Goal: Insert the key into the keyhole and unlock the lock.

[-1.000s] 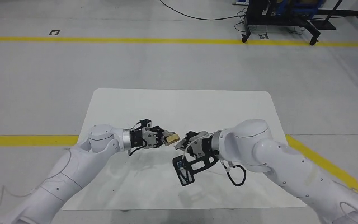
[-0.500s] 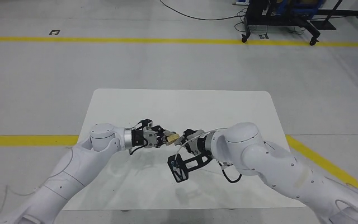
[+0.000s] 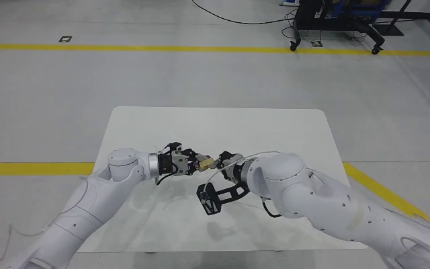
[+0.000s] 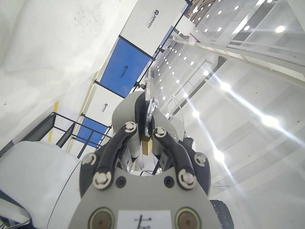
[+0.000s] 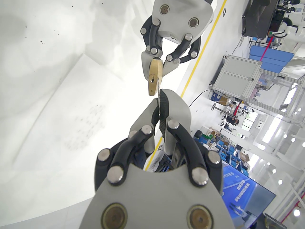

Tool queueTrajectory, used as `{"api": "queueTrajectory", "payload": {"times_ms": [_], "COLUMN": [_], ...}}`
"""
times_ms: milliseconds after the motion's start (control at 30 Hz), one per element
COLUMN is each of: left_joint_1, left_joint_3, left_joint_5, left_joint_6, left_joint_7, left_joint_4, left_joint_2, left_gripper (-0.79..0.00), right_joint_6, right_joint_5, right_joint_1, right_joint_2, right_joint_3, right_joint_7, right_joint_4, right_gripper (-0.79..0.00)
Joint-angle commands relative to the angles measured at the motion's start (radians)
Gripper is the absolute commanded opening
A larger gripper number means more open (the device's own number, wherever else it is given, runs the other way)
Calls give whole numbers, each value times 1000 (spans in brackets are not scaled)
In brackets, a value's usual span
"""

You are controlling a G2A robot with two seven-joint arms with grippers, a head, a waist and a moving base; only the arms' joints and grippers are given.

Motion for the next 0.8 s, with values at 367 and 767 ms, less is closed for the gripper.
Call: {"api": "queueTrajectory", "payload": {"times_ms": [367,767], "left_joint_1": [41,71], "left_joint_3": [-50,-86], "left_joint_5": [47,63], "left_joint_6": [8,29], "left_joint_7": [112,129], "left_joint_4": [-52,-91], "left_joint_2": [-3,-7], "left_gripper": [-785,-785], "right_joint_6": [164,316], "right_joint_5": [-8,148], "right_joint_1": [87,303], "right_joint_2": [21,-10], "right_joint_3": [-161,-365], "right_joint_7": [164,316], "right_joint_4": [-31,-22], "right_gripper": [-785,-785]}}
